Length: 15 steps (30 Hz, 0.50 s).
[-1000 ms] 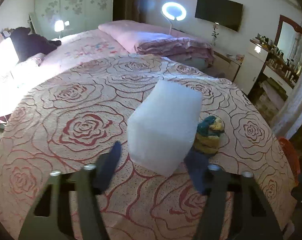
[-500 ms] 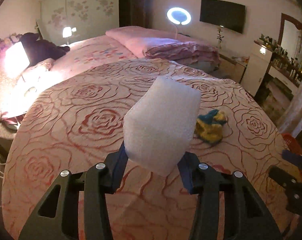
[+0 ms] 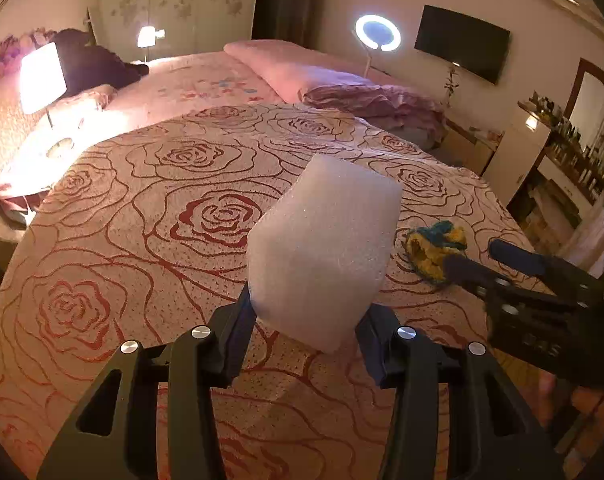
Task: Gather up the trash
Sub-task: 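Grasp the green-and-yellow knitted toy with the right gripper, then carry the foam block and knitted toy over the red wastebasket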
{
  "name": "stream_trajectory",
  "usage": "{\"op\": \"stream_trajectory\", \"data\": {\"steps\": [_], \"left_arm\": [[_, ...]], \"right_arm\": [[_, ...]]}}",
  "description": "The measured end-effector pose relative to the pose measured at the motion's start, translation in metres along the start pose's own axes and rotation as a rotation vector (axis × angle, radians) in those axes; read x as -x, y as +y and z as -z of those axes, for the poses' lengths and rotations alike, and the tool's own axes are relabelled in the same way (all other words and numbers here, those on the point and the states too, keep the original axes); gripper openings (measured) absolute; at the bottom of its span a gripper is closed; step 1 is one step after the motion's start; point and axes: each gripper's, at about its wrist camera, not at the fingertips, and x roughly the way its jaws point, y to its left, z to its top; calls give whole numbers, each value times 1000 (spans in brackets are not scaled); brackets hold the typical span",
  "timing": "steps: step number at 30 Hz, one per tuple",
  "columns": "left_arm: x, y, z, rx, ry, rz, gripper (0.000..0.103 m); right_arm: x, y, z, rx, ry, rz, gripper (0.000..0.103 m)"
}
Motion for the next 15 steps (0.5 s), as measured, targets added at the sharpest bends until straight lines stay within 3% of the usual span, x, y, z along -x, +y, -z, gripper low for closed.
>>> {"op": "stream_trajectory", "data": {"steps": [5,10,12,15], "left_arm": [[0,0,0,3,0,2,45],[-1,0,1,1,1,0,45],[-1,-1,1,0,1,-2,45],[-2,0,0,-1,1,-3,45]], "right_arm": [[-17,4,-10,-9,32,-16,72],[-25,14,-14,35,46,25,71],[-29,19,-14,56,59,34,61],[-31,20,-14,67,69,50,53]]}}
